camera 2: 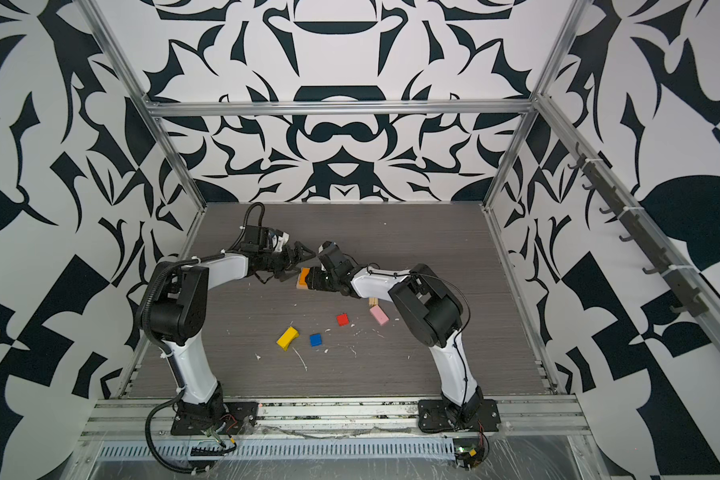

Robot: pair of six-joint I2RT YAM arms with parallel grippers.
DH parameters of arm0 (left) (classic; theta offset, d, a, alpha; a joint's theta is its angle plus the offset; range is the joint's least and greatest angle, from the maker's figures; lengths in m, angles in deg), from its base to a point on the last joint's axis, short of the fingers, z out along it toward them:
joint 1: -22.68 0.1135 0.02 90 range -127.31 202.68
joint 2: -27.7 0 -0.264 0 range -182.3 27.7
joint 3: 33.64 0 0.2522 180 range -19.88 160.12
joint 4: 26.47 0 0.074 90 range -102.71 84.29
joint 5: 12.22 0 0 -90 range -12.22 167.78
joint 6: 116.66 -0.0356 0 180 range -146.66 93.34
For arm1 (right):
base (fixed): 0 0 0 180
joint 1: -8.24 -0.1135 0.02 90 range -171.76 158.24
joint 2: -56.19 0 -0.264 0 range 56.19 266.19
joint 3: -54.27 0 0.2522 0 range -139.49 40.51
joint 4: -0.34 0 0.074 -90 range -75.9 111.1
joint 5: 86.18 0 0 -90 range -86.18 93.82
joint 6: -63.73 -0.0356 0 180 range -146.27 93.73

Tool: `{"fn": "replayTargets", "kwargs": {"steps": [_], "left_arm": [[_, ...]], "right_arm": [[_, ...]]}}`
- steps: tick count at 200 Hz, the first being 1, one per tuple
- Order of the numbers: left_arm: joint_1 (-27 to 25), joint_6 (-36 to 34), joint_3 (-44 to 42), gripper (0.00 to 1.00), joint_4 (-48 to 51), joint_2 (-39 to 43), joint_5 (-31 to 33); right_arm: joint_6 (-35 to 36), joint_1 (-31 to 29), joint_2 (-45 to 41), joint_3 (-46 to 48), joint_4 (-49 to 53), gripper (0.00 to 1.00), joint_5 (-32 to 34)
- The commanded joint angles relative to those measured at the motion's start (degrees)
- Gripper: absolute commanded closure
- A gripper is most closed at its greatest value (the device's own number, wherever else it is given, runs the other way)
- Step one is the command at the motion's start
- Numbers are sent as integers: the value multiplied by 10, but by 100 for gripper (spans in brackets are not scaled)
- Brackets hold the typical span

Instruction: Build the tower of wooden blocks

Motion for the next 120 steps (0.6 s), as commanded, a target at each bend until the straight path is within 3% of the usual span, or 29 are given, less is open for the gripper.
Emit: {"fn": "replayTargets", "kwargs": {"steps": [1,60,120], "left_arm": [[3,3,18,0,-7,-9,-12],[3,5,15,0,-7,-2,-13],[3,-11,28,0,41,38,25]], "right_arm": [[6,-4,-11,-18,-15,49,0],[7,-4,-27,-6,-15,49,13],[10,-5,-83,34,-17,48,20]]}}
